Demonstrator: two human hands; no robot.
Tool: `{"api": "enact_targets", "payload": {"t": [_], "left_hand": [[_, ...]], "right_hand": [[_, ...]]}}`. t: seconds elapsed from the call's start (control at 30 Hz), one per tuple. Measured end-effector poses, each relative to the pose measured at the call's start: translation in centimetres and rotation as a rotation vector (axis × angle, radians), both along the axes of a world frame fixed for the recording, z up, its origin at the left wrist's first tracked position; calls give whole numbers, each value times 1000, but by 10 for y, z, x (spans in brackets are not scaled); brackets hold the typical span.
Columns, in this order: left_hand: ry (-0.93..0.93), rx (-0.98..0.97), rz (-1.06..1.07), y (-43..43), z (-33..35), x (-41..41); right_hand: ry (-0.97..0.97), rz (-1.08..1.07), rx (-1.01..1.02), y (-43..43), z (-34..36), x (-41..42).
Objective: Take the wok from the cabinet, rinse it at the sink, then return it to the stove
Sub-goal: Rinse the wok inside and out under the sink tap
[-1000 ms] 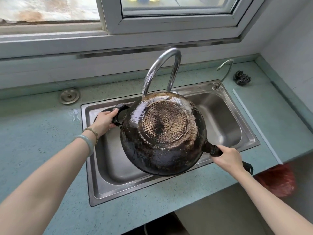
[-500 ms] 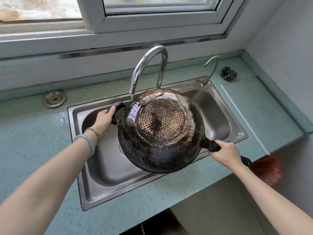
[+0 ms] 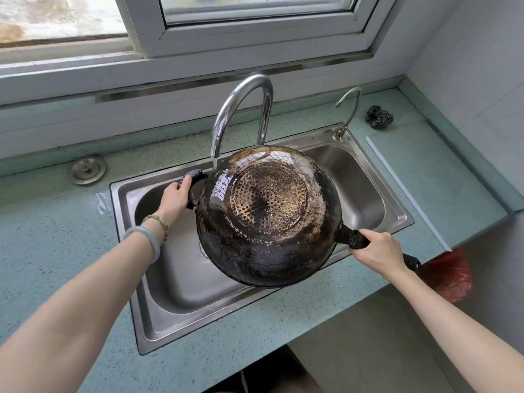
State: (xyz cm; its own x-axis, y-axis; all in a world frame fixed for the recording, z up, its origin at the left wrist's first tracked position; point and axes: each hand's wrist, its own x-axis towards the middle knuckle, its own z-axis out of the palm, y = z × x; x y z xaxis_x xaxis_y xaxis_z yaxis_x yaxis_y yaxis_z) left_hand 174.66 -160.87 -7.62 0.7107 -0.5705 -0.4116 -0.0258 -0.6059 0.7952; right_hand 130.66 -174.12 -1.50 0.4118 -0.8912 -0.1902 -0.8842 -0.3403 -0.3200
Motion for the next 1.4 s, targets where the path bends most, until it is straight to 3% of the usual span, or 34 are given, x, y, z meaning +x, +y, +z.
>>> {"api": "enact_targets", "payload": {"t": [0.4, 0.9, 1.4], "left_hand": [[92, -55, 51, -8, -6, -4], [236, -43, 281, 78, -9, 47], [183, -39, 427, 144, -34, 86]], "right_hand": [[5, -15, -28, -1, -4, -9], [6, 162, 95, -1, -34, 70], [52, 307, 97, -10, -37, 147]]}}
